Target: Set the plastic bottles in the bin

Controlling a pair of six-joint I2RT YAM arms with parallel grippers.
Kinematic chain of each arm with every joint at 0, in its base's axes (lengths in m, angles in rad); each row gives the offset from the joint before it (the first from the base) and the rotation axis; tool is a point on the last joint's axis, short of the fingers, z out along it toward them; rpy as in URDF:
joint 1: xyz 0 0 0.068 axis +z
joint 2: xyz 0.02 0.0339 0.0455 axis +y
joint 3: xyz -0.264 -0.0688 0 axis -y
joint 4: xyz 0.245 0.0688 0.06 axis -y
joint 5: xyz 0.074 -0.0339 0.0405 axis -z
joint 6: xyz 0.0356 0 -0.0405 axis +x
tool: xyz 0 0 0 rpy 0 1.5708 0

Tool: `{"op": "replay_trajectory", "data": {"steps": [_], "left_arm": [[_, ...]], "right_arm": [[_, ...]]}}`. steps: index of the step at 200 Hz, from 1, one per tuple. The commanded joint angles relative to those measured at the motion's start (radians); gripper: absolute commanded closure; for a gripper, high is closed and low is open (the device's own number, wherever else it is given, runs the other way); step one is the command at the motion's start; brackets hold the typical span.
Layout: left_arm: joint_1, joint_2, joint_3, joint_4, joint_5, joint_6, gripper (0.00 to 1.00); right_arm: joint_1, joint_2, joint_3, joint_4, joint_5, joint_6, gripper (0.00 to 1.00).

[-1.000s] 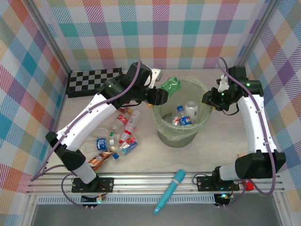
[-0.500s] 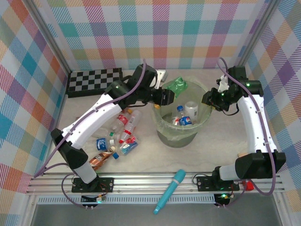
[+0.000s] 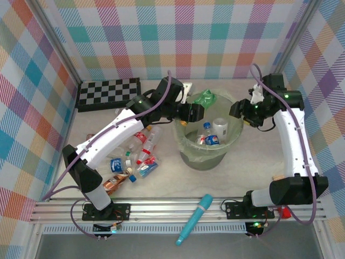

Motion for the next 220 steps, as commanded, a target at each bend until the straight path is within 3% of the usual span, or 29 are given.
{"op": "replay_trajectory", "data": {"steps": [1, 23, 52, 121, 147, 182, 220], "left_arm": [[-0.007, -0.015, -0.016, -0.021, 0.002, -0.01, 0.29], [-0.006, -0.022, -0.016, -0.021, 0.005, -0.004, 0.22], [-0.006, -0.028, -0.018, -0.016, 0.008, 0.003, 0.2], [-0.004, -0.093, -0.015, 0.029, -0.034, -0.004, 0.21], [0.018, -0.154, -0.004, 0.013, -0.077, 0.014, 0.21], [0.122, -0.215, 0.003, -0.155, -0.175, 0.06, 0.2], [0.338, -0.282, -0.134, -0.28, -0.187, 0.054, 0.15]], "right_arm": [[0.004, -0.007, 0.084, -0.055, -0.006, -0.022, 0.37], [0.003, -0.001, 0.16, -0.094, 0.01, -0.023, 0.34], [0.015, -0.001, 0.252, -0.119, -0.017, -0.004, 0.34], [0.256, 0.074, 0.346, -0.137, 0.012, 0.044, 0.44], [0.281, 0.078, 0.303, -0.09, 0.011, 0.06, 0.46], [0.279, 0.081, 0.345, -0.101, 0.069, 0.045, 0.47], [0.268, 0.089, 0.415, -0.17, 0.157, 0.013, 0.46]]}}
